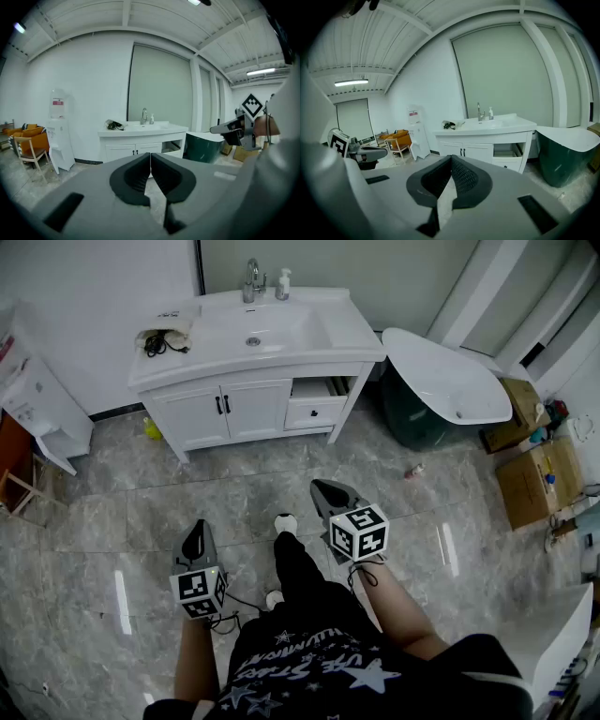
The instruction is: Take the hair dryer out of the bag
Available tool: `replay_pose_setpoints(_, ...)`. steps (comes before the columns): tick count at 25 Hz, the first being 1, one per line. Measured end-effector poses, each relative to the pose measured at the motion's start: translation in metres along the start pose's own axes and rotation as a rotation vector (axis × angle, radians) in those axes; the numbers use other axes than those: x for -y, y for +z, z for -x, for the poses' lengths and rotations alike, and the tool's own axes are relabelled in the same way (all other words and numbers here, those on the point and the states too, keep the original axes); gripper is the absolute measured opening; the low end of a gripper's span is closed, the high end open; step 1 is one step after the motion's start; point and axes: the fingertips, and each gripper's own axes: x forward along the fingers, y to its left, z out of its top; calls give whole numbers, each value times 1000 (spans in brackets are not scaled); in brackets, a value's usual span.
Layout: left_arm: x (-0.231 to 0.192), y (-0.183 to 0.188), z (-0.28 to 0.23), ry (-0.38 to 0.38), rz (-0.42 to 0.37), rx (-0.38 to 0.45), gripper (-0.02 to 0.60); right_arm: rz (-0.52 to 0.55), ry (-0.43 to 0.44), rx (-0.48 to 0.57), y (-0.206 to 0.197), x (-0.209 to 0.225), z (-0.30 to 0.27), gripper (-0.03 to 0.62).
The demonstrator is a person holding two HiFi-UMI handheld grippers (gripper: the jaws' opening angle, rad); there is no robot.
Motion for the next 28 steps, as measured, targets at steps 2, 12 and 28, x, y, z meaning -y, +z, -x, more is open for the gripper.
replay_pose_setpoints(2,-2,1,3,5,-3,2,23,1,1,4,1,-1,3,2)
replay_pose_setpoints(12,8,0,3,-20,4,0,23,-4,-3,12,4,3,2,2)
replay_pose_setpoints(28,-17,40,-103,-23,-6,57,304,-128,13,76,52,67,-99,267)
